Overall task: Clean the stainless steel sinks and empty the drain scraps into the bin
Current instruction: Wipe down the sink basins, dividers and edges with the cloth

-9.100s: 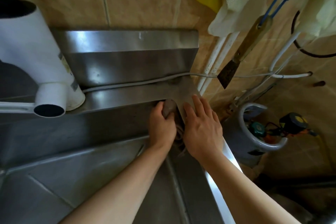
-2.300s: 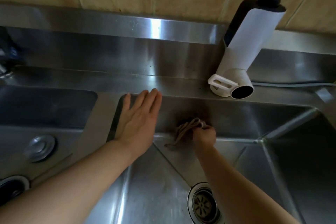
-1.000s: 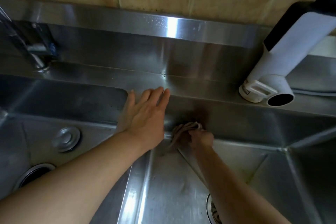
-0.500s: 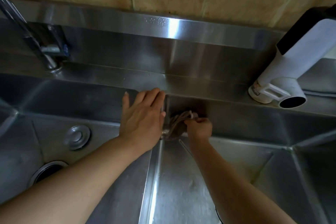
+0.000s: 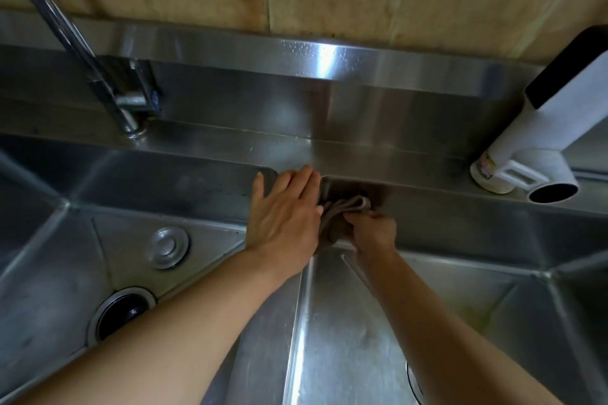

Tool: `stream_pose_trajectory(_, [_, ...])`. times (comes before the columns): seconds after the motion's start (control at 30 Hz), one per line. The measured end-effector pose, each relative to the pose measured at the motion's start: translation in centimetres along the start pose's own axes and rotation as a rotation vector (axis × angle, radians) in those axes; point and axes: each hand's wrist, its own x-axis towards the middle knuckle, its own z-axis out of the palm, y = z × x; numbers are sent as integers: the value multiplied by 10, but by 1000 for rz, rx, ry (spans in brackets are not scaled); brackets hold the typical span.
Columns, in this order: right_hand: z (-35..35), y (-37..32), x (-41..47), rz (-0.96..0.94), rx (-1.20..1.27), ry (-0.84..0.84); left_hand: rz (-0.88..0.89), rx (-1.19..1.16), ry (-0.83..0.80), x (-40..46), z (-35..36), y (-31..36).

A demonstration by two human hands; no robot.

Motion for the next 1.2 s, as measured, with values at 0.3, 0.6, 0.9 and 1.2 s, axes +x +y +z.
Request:
stream_pose_trajectory(0.3, [16, -21, -20, -142, 21, 99, 48, 16, 161, -16, 1, -12])
stream_pose_trajectory(0.6, [35, 66, 23, 12, -255, 192, 74, 39, 182, -14, 12, -11])
stream_pose_trajectory(0.9, [26, 44, 13, 30, -154, 13, 46, 118, 86, -16, 6, -11])
stream_pose_trajectory(1.2, [7, -32, -30, 6, 171, 13, 58, 66, 37, -11, -13, -3])
